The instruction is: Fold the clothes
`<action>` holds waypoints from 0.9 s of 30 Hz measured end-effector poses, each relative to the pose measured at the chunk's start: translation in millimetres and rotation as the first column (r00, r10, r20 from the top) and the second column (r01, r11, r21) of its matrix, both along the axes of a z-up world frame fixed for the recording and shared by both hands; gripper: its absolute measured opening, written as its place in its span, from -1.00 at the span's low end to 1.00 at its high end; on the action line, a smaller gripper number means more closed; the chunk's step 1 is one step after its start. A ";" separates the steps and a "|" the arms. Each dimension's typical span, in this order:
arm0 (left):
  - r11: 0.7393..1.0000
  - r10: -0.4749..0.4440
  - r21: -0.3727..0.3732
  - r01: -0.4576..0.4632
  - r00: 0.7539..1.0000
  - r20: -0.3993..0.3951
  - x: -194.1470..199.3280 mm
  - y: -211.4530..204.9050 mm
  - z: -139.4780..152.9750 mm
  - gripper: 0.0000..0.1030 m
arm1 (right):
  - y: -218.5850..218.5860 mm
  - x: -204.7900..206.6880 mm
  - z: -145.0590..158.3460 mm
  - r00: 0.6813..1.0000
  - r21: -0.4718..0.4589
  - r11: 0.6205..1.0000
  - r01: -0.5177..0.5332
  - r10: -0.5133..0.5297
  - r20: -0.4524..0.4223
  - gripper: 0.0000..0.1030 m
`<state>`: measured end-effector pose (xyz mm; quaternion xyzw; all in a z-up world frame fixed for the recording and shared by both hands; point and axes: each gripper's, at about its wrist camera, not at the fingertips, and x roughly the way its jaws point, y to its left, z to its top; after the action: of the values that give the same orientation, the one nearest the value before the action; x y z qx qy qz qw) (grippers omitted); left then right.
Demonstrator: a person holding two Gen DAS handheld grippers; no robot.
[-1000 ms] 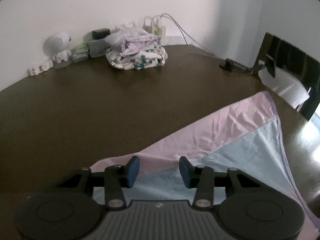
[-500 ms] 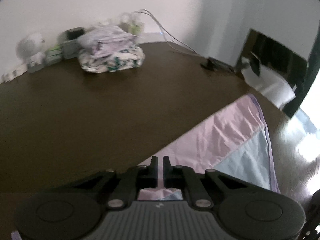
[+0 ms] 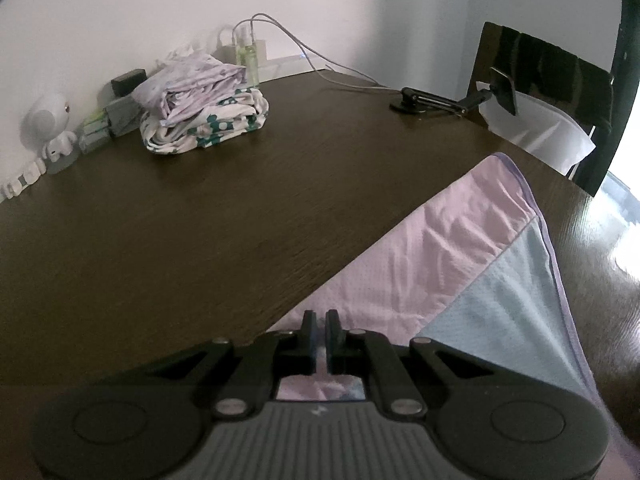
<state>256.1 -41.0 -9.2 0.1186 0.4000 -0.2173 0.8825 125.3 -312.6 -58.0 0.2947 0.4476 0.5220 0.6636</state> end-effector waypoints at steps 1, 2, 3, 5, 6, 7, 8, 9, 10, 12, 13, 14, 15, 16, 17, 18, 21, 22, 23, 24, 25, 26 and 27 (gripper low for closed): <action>1.000 -0.001 0.004 0.001 1.000 0.003 -0.1 -0.5 0.0 -0.94 | -3.9 -0.8 0.4 1.000 0.005 1.000 0.003 -0.003 -0.002 -0.97; 1.000 -0.002 0.008 0.002 1.000 0.006 -0.2 -1.1 0.1 -0.94 | -7.5 -1.3 0.8 1.000 0.008 1.000 0.005 -0.005 -0.003 -0.97; 1.000 -0.003 0.012 0.003 1.000 0.010 -0.2 -1.7 0.1 -0.94 | -9.7 -0.8 1.2 1.000 0.005 1.000 0.009 -0.009 -0.006 -0.97; 1.000 -0.006 0.019 0.005 1.000 0.020 -1.8 -2.5 -0.2 -0.94 | -13.1 0.7 2.1 1.000 -0.015 1.000 0.019 -0.020 -0.011 -0.97; 1.000 -0.005 0.018 0.004 1.000 0.023 -2.4 -2.5 -0.6 -0.94 | -10.2 2.2 2.0 1.000 -0.039 0.999 0.018 -0.018 -0.012 -0.97; 1.000 -0.001 0.013 0.001 1.000 0.023 -2.7 -2.1 -0.7 -0.94 | -7.7 2.9 1.8 1.000 -0.055 0.998 0.014 -0.014 -0.014 -0.97; 1.000 0.003 0.008 -0.003 1.000 0.021 -2.7 -1.7 -0.6 -0.94 | -4.4 3.3 2.0 1.000 -0.075 0.997 0.011 -0.012 -0.015 -0.93; 1.000 0.009 0.002 -0.009 1.000 0.015 -2.8 -0.7 0.3 -0.92 | -1.2 3.8 2.3 1.000 -0.096 0.995 0.008 -0.010 -0.016 -0.90; 1.000 0.015 -0.004 -0.015 1.000 0.009 -2.9 0.2 1.3 -0.80 | 1.0 4.3 3.5 1.000 -0.116 0.993 0.010 -0.012 -0.015 -0.81; 0.998 0.028 -0.064 -0.026 0.999 0.024 -10.4 9.2 16.5 -0.55 | -4.9 5.5 12.4 0.999 -0.118 0.992 0.047 -0.046 0.010 -0.40; 0.993 0.031 -0.118 -0.023 0.997 0.064 -19.8 17.6 30.9 -0.30 | -9.5 5.8 18.4 0.997 -0.116 0.991 0.072 -0.069 0.030 0.11; 0.985 0.042 -0.172 -0.022 0.993 0.112 -32.3 29.3 45.8 -0.12 | -14.5 5.9 25.3 0.994 -0.115 0.988 0.100 -0.094 0.056 0.48; 0.974 0.055 -0.225 -0.018 0.986 0.159 -45.0 41.1 60.8 0.27 | -20.8 5.2 35.7 0.987 -0.120 0.983 0.139 -0.127 0.100 0.55; 0.962 0.091 -0.270 -0.030 0.972 0.216 -63.3 56.6 77.1 0.69 | -26.8 4.5 46.2 0.977 -0.120 0.977 0.175 -0.158 0.142 0.59; 0.953 0.132 -0.299 -0.049 0.955 0.267 -80.7 69.9 89.1 0.85 | -31.7 3.8 56.5 0.967 -0.110 0.973 0.205 -0.184 0.175 0.66; 0.944 0.176 -0.322 -0.069 0.933 0.315 -99.3 82.6 98.7 1.00 | -35.6 2.7 66.7 0.955 -0.101 0.967 0.234 -0.209 0.210 0.91; 0.929 0.280 -0.344 -0.138 0.870 0.407 -155.3 115.2 110.9 1.00 | -34.7 -4.0 94.7 0.905 -0.097 0.945 0.312 -0.265 0.332 0.99; 0.926 0.309 -0.336 -0.174 0.860 0.406 -170.8 123.0 108.4 1.00 | -29.1 -6.4 101.5 0.889 -0.112 0.936 0.333 -0.271 0.369 0.99; 0.921 0.338 -0.327 -0.211 0.850 0.404 -186.3 130.7 105.5 1.00 | -22.8 -8.6 108.1 0.872 -0.129 0.927 0.353 -0.275 0.406 0.99; 0.919 0.358 -0.307 -0.246 0.849 0.389 -197.9 136.0 100.1 1.00 | -13.5 -9.7 113.5 0.856 -0.156 0.917 0.366 -0.266 0.443 0.99; 0.917 0.375 -0.278 -0.284 0.852 0.366 -208.0 139.7 91.9 1.00 | -1.3 -9.5 117.1 0.847 -0.189 0.912 0.364 -0.239 0.475 0.99; 0.914 0.393 -0.247 -0.322 0.854 0.342 -218.0 143.4 83.5 1.00 | 10.9 -9.3 120.7 0.837 -0.222 0.905 0.363 -0.211 0.505 0.99; 0.908 0.412 -0.224 -0.355 0.855 0.314 -225.1 147.2 74.9 1.00 | 23.7 -8.5 124.2 0.828 -0.256 0.898 0.358 -0.179 0.531 0.99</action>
<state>31.0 106.2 65.8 0.0032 0.2315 -0.0427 0.9719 116.8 -288.9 66.3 0.0909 0.3001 0.3930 0.8644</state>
